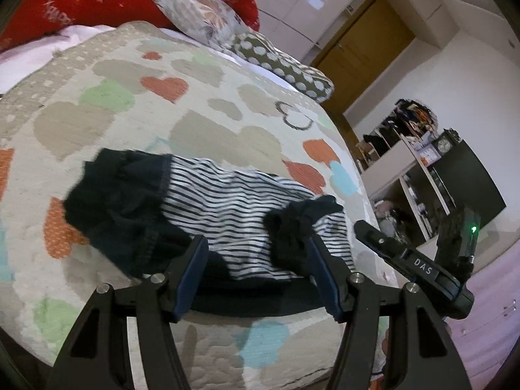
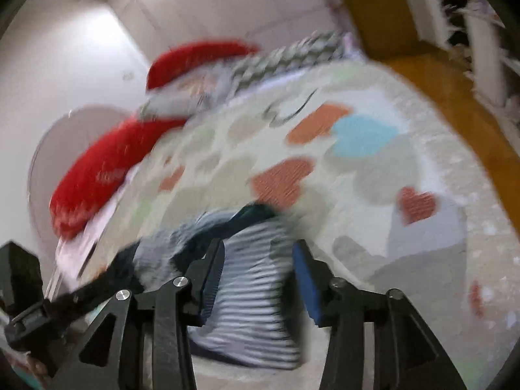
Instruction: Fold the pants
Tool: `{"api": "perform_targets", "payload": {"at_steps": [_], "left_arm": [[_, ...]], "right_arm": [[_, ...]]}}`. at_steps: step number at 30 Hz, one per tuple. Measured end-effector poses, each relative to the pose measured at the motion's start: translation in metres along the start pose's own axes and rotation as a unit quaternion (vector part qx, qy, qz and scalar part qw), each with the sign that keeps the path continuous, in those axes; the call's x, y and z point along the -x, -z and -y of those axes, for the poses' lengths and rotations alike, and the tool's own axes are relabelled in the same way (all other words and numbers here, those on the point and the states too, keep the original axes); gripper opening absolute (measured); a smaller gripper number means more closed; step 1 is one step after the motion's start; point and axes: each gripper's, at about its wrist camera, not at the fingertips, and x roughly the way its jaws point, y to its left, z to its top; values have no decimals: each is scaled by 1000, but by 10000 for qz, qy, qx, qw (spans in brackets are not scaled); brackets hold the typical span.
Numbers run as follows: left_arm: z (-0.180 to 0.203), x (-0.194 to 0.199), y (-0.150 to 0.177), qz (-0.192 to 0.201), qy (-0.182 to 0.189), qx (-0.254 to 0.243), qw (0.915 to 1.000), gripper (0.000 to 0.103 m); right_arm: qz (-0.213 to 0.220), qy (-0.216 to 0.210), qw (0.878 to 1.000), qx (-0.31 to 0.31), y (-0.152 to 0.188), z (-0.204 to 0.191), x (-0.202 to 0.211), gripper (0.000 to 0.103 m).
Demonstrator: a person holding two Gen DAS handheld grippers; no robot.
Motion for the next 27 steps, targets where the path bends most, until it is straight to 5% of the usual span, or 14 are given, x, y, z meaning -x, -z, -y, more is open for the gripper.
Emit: {"api": "perform_targets", "payload": {"at_steps": [1,6,9,15,19,22,27], "left_arm": [[-4,3,-1,45,-43,24,10000,61],[-22,19,-5,207,-212,249,9992,61],[-34,34,-6,347,-298,394,9982,62],[-82,44,-5,544,-641,942,9920,64],[-112,31,5,357,-552,1392,9881,64],[-127,14,13,-78,-455,1550,9868,23],[-141,19,22,48,-2,1751,9845,18]], "right_arm": [[-94,-110,9998,105,0,-8,-5,29],[-610,-264,9949,753,-2,-60,-48,28],[-1269,158,9889,762,3,-63,-98,28],[-832,-148,9953,464,-2,-66,-66,30],[-788,-151,9933,828,1,-92,-52,31],[-987,-237,9900,976,3,-113,-57,32],[-1535,-319,9783,1352,4,-156,-91,40]]}}
